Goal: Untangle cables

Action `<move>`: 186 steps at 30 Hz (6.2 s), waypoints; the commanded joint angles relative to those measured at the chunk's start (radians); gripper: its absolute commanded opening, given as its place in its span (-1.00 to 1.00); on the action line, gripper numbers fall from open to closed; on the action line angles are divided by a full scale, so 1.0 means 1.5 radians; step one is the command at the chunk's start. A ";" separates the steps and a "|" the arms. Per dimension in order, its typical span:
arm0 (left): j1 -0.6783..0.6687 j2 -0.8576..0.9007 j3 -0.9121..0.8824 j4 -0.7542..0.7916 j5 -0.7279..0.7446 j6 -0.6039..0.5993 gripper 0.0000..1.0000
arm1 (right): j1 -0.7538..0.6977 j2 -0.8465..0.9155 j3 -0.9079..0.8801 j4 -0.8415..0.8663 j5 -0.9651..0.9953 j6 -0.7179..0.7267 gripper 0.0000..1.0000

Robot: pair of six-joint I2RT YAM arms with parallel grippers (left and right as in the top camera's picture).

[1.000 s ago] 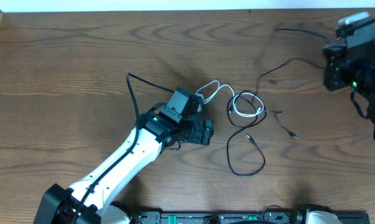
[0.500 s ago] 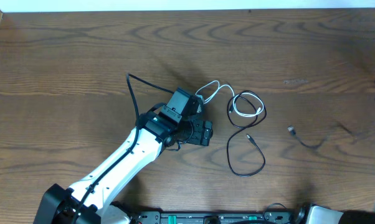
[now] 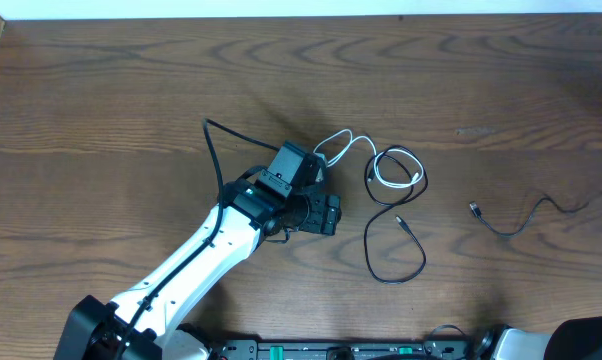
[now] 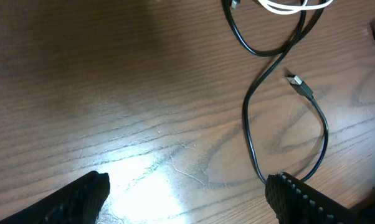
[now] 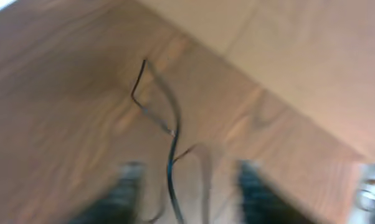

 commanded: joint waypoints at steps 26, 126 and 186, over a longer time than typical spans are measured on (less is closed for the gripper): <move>0.002 -0.004 -0.002 -0.014 0.008 -0.006 0.69 | 0.001 0.006 -0.428 0.085 -0.349 0.083 0.19; 0.005 -0.004 -0.002 -0.100 -0.100 -0.006 0.69 | 0.525 0.125 -0.419 0.292 -0.370 -0.411 0.33; 0.005 -0.004 -0.002 -0.094 -0.097 -0.009 0.70 | 0.594 0.032 -0.363 0.069 -0.489 -0.302 -0.04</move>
